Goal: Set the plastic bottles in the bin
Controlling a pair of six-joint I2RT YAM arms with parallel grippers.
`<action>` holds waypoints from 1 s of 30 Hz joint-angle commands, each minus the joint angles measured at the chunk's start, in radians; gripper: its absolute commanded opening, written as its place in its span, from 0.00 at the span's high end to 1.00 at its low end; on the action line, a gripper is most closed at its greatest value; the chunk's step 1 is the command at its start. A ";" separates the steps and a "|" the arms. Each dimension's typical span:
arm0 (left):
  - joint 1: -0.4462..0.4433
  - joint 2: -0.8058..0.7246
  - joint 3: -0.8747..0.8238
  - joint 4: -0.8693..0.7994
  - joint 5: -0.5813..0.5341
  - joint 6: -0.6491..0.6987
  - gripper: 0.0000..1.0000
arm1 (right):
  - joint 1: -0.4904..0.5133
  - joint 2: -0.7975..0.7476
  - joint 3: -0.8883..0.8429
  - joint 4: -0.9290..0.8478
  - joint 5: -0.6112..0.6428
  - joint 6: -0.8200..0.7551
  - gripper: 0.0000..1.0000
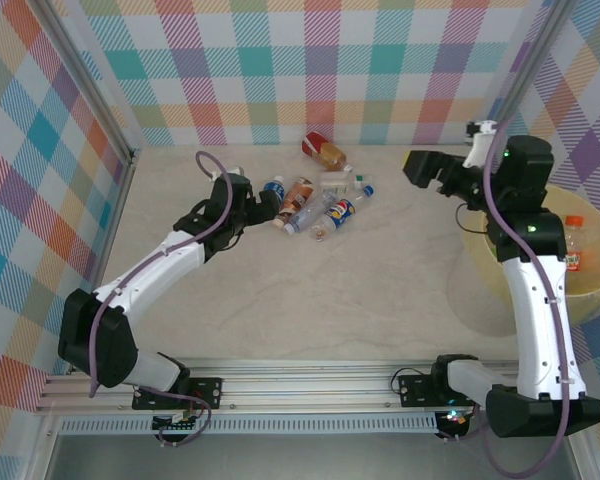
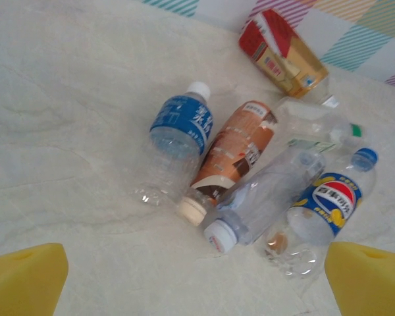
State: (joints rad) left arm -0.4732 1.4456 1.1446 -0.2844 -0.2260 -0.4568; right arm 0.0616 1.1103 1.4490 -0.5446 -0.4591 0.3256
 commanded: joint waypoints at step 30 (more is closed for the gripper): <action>0.140 0.682 0.610 -0.394 0.192 0.466 0.04 | 0.135 -0.009 -0.121 0.127 0.145 -0.031 0.00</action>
State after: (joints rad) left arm -0.3542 2.0945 1.6985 -0.6350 -0.0490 -0.0425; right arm 0.1905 1.1152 1.3369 -0.4416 -0.3214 0.3027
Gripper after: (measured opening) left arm 0.975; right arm 0.996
